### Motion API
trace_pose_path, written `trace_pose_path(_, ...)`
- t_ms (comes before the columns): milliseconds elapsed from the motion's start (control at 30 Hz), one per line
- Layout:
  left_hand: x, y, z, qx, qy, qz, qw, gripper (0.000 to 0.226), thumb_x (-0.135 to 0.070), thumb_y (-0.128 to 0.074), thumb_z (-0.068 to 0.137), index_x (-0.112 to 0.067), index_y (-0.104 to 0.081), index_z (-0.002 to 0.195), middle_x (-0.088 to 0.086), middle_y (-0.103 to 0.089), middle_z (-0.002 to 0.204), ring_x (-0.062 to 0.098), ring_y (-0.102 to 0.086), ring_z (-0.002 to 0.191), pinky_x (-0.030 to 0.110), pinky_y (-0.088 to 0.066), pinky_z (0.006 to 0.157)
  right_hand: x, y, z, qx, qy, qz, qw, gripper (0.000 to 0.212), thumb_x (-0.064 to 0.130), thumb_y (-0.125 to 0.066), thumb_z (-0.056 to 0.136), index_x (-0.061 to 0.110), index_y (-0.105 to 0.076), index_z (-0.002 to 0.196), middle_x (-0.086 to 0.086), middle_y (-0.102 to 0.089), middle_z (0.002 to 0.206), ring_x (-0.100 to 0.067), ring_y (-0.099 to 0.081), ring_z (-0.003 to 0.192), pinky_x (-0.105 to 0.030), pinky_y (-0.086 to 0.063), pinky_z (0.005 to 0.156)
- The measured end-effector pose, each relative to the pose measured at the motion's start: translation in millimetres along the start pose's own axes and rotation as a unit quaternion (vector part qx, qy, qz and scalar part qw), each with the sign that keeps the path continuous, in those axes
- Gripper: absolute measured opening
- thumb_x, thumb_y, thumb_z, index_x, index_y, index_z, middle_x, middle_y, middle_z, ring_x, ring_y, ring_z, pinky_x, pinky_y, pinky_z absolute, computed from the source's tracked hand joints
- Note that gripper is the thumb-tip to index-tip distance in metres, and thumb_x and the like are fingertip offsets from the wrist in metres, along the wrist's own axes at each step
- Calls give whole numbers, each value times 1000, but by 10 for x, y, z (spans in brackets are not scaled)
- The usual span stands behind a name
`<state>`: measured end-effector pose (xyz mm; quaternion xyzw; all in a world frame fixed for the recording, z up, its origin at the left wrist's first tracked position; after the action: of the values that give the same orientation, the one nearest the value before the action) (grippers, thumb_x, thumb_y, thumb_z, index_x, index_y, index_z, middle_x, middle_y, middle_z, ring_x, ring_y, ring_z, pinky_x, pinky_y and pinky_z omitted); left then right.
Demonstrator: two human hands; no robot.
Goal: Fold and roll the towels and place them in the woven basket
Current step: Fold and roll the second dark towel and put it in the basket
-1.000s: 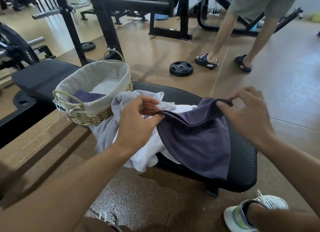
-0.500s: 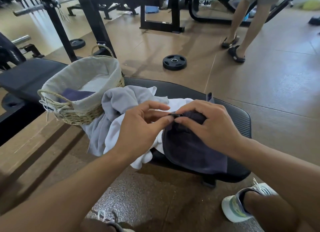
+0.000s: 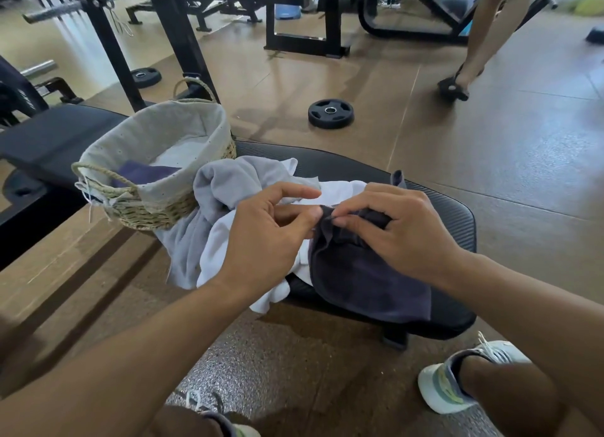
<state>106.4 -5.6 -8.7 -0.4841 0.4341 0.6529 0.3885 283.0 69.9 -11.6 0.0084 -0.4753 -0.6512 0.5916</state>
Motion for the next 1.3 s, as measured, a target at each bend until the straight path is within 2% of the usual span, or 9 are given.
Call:
trace_pose_path(233, -81, -32, -58, 20, 6, 17, 1000, 27, -13, -85, 77, -18, -73, 100, -12, -78, 82, 1, -75, 81, 10, -53, 71, 16, -6, 9, -1, -16, -6, 1000, 9, 20, -79, 88, 20, -79, 97, 11, -74, 91, -7, -69, 88, -31, -55, 79)
trace_pose_path(400, -71, 25, -16, 25, 1, 60, 998, 28, -13, -89, 72, -17, -72, 95, -10, -78, 76, 4, -75, 78, 14, -55, 73, 37, -4, 53, 47, -19, 2, 999, 13, 25, -82, 85, 22, -79, 97, 15, -72, 90, -5, -68, 88, -18, -49, 82)
trace_pose_path(667, -64, 680, 274, -162, -3, 42, 986, 19, -2, -80, 81, -13, -65, 85, 1, -74, 81, 4, -73, 69, 17, -58, 66, -304, 591, 230, -54, -173, 21, 983, 27, 28, -86, 78, 37, -75, 101, 33, -70, 83, 10, -63, 82, -11, -47, 80)
trace_pose_path(833, -78, 892, 357, -197, -1, 37, 980, 21, 1, -76, 84, -11, -60, 84, 6, -73, 84, 11, -75, 75, 13, -53, 58, -522, 916, 118, -104, -258, 40, 960, 16, 19, -83, 82, 25, -78, 96, 34, -70, 72, 14, -63, 72, -3, -47, 69)
trace_pose_path(967, -213, 935, 333, -211, -53, 69, 974, 21, -1, -75, 86, -15, -59, 83, 6, -73, 89, 17, -73, 83, 24, -60, 74, -450, 968, 133, -99, -255, 70, 959, 7, 15, -79, 85, 20, -77, 90, 27, -69, 63, 12, -62, 61, -3, -46, 61)
trace_pose_path(1067, -404, 1019, 262, -229, -166, 48, 958, 25, -3, -71, 89, -22, -55, 84, 0, -73, 92, 15, -73, 91, 32, -60, 84, -337, 1061, 157, -117, -235, 184, 947, 10, 36, -82, 77, 30, -77, 71, 19, -68, 59, 6, -60, 56, -8, -46, 57)
trace_pose_path(1133, -475, 1057, 233, -230, -213, 54, 948, 28, -4, -69, 91, -26, -53, 86, -2, -72, 94, 19, -73, 94, 32, -59, 82, -272, 1082, 163, -79, -225, 290, 927, 36, 62, -88, 52, 31, -77, 67, 13, -68, 61, 1, -61, 56, -13, -49, 55)
trace_pose_path(1200, -381, 1079, 287, -222, -161, 115, 955, 27, 1, -67, 87, -24, -56, 88, -1, -71, 91, 18, -71, 89, 31, -59, 78, -229, 1025, 158, -30, -217, 309, 926, 42, 62, -91, 44, 30, -75, 65, 11, -67, 61, -2, -60, 55, -14, -49, 52)
trace_pose_path(1300, -77, 996, 379, -93, -29, 287, 953, 30, 8, -62, 78, -21, -62, 88, -1, -71, 80, 17, -70, 81, 30, -57, 75, -207, 838, 150, 13, -201, 218, 955, 24, 43, -87, 54, 28, -69, 63, 9, -65, 60, -4, -56, 55, -12, -45, 53)
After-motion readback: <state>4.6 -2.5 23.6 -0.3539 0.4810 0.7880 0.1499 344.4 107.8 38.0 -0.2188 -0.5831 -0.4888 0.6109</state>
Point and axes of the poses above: each hand's wrist, its own z-axis towards the middle knuckle, its own y-axis out of the back of the hand, x = y × z, the point moved 3 cm from there along z, towards the middle knuckle
